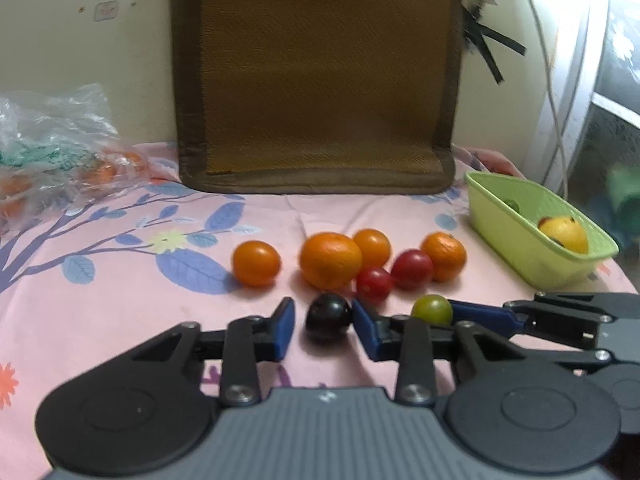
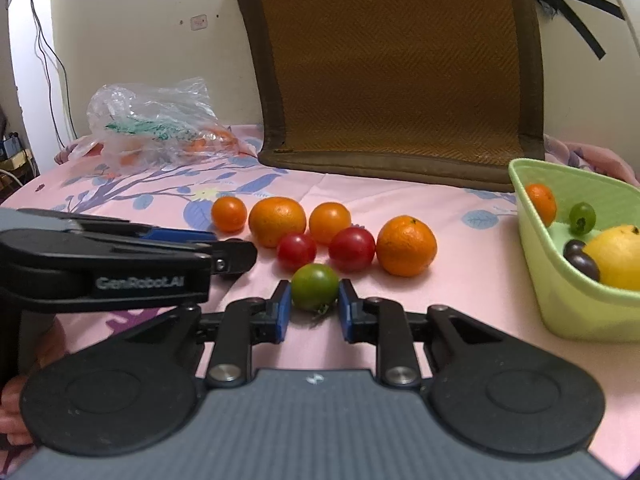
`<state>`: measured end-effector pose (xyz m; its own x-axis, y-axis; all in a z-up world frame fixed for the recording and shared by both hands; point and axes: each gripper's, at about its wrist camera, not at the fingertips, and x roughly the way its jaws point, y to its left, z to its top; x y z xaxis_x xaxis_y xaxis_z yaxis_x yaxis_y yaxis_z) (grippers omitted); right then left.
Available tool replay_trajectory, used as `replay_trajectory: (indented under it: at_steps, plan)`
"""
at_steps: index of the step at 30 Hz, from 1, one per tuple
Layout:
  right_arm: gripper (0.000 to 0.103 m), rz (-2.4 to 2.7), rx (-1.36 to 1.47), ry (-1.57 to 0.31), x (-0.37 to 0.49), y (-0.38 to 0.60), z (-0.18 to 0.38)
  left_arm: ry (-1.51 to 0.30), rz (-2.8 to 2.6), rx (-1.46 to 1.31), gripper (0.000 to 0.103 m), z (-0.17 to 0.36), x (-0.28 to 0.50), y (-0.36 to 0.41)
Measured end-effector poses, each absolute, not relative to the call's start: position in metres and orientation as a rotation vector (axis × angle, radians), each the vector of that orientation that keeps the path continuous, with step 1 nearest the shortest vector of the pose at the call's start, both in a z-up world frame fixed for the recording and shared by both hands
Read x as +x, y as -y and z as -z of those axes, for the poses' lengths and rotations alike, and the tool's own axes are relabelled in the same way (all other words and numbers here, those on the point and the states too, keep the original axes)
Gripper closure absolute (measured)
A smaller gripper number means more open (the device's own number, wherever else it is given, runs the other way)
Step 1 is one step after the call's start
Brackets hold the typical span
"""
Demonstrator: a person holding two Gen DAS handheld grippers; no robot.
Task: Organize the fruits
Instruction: 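Grasp a black tomato with the left tool while the right tool grasps a green tomato, then carry both tomatoes into the green basket and open both tools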
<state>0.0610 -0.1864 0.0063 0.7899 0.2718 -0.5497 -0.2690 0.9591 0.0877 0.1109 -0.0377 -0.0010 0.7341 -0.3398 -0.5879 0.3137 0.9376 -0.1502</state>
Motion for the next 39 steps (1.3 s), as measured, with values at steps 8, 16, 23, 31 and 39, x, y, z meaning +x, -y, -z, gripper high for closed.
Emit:
replay_trajectory:
  at_steps: [8,16,23,31,39]
  plan:
    - [0.076,-0.268,0.070,-0.571,0.039,0.204,-0.007,-0.633,0.366,-0.027,0.077,-0.003,0.091,0.048]
    - [0.076,-0.216,0.087,-0.475,0.008,0.230,-0.013,-0.595,0.502,0.012,0.077,-0.033,0.079,0.096]
    - [0.076,-0.086,0.125,-0.322,0.004,0.294,-0.032,-0.567,0.576,0.023,0.077,-0.063,0.122,0.165]
    - [0.074,0.014,0.228,-0.335,0.048,0.374,-0.028,-0.650,0.628,0.013,0.077,-0.050,0.173,0.236]
    - [0.070,0.013,0.308,-0.328,0.060,0.385,-0.016,-0.695,0.602,-0.014,0.069,-0.038,0.187,0.246]
